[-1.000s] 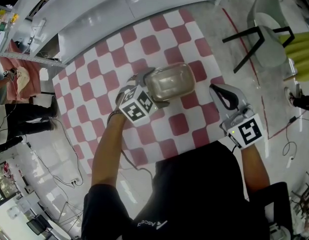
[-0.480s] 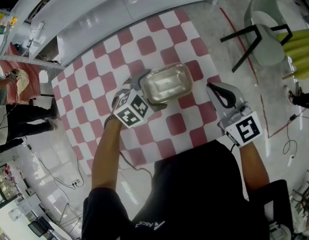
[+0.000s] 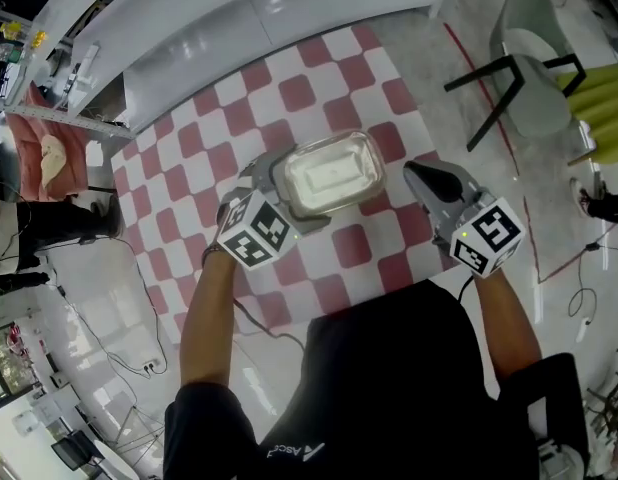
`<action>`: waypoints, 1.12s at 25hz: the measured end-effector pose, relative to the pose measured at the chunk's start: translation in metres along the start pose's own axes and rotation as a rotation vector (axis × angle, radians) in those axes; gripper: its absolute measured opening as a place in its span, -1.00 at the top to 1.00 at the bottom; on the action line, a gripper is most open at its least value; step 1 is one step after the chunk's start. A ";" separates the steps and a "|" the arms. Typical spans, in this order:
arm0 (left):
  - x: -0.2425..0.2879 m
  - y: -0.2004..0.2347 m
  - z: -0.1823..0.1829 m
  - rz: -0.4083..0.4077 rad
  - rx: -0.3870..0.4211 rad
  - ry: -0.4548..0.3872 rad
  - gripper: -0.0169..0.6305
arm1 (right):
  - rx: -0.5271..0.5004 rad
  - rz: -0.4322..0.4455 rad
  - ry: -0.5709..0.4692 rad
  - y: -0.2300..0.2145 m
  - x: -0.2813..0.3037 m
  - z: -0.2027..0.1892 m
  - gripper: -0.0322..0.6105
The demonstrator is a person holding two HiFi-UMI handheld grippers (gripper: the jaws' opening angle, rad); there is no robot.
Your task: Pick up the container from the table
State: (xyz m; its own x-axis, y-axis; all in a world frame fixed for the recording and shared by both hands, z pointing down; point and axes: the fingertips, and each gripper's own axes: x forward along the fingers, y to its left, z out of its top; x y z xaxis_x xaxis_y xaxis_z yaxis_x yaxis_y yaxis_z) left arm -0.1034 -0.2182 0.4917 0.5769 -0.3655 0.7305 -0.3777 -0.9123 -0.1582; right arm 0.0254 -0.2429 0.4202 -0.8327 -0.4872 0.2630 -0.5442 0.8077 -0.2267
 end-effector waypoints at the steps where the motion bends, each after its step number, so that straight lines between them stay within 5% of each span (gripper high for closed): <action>1: -0.003 -0.001 0.002 0.005 0.002 -0.001 -0.90 | 0.057 0.027 0.002 0.000 0.002 -0.001 0.82; 2: -0.006 -0.002 0.004 0.010 0.004 -0.002 -0.90 | 0.115 0.057 0.009 0.000 0.005 -0.003 0.43; 8: -0.025 -0.013 0.023 0.039 0.035 -0.018 -0.90 | 0.481 0.245 0.022 0.007 0.020 -0.010 -0.01; 12: -0.033 -0.022 0.034 0.053 0.066 -0.032 -0.90 | 0.637 0.348 0.054 0.018 0.030 -0.015 -0.16; 21: -0.036 -0.039 0.048 0.042 0.116 -0.064 -0.90 | 0.799 0.479 0.070 0.044 0.036 -0.016 -0.16; 24: -0.034 -0.041 0.049 0.038 0.122 -0.072 -0.90 | 0.826 0.489 0.072 0.047 0.037 -0.016 0.13; 28: -0.032 -0.041 0.048 0.028 0.126 -0.074 -0.90 | 0.902 0.479 0.065 0.045 0.038 -0.018 0.21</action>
State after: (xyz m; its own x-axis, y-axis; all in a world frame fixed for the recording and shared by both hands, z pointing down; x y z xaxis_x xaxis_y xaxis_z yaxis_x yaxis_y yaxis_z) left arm -0.0715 -0.1779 0.4432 0.6208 -0.3995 0.6746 -0.3035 -0.9158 -0.2631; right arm -0.0289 -0.2192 0.4370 -0.9903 -0.1387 0.0035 -0.0522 0.3495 -0.9355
